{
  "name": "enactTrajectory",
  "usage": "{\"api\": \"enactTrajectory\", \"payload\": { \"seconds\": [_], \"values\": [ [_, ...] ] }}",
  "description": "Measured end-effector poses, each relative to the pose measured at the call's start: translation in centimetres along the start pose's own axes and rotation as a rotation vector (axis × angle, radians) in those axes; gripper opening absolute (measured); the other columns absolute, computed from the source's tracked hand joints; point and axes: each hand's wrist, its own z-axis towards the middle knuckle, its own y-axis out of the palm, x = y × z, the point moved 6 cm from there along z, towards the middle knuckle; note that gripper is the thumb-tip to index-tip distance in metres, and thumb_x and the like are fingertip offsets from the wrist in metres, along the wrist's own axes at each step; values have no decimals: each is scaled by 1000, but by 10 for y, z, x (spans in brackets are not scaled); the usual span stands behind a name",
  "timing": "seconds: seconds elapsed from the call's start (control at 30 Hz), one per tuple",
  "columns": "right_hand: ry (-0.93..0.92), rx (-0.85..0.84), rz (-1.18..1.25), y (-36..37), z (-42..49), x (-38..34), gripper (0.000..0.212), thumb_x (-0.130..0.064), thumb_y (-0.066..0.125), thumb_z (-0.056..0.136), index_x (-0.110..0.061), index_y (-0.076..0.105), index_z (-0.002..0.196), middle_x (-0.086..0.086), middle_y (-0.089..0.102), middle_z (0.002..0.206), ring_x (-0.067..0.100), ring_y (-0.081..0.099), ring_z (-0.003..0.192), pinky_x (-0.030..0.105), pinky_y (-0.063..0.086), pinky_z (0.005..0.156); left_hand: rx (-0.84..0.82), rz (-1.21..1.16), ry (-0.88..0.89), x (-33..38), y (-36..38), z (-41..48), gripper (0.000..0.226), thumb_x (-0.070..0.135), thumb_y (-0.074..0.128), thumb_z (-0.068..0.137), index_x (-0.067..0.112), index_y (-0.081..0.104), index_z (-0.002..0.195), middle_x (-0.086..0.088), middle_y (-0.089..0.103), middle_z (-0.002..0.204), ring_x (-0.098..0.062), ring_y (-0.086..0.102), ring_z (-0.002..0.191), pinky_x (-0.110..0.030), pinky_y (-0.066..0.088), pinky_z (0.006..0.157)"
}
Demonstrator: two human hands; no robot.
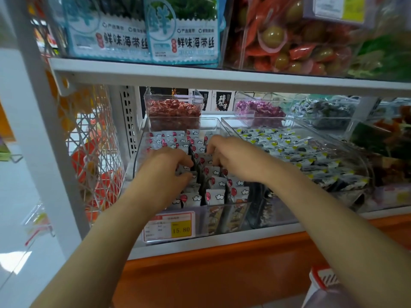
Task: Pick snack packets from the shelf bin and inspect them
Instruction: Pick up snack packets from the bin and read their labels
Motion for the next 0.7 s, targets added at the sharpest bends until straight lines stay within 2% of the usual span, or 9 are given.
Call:
{"api": "enactTrajectory", "payload": {
  "seconds": [0.13,0.23,0.33,0.4,0.5,0.7],
  "values": [
    [103,109,79,-3,18,11,32,0,39,91,-15,54,115,11,63,106,26,60,90,35,51,75,9,-2,-16,-1,0,0,22,23,62,87,22,64,109,0,57,116,-17,48,111,-22,34,86],
    [92,101,-61,2,34,10,25,-8,52,90,-20,64,107,8,63,111,25,51,111,35,46,84,12,-11,-31,-1,-1,0,21,22,61,87,22,64,108,0,57,116,-17,49,109,-23,35,86],
    [49,59,-197,9,42,7,13,-18,62,86,-19,68,98,6,63,109,25,44,116,34,40,82,18,-14,-40,-1,-3,1,19,21,61,88,22,65,106,-1,57,117,-17,49,109,-23,35,86],
    [44,62,-184,7,42,7,6,-16,62,85,-21,64,90,4,63,104,23,45,112,32,38,79,26,-21,-47,-3,-4,1,19,20,61,88,21,65,107,-1,57,119,-18,48,112,-23,35,89],
    [61,135,40,-3,33,8,10,-11,57,89,-19,52,83,0,56,90,21,53,94,31,41,72,44,-27,-70,-4,-5,1,20,17,59,89,20,65,108,-3,57,121,-22,46,116,-31,38,96],
    [89,625,404,-35,-17,14,7,-12,48,96,-10,45,90,3,57,81,16,59,60,33,45,52,109,-113,-85,-3,-9,1,34,14,55,91,14,56,125,-6,53,124,-19,51,109,-28,42,93]
  ]
}}
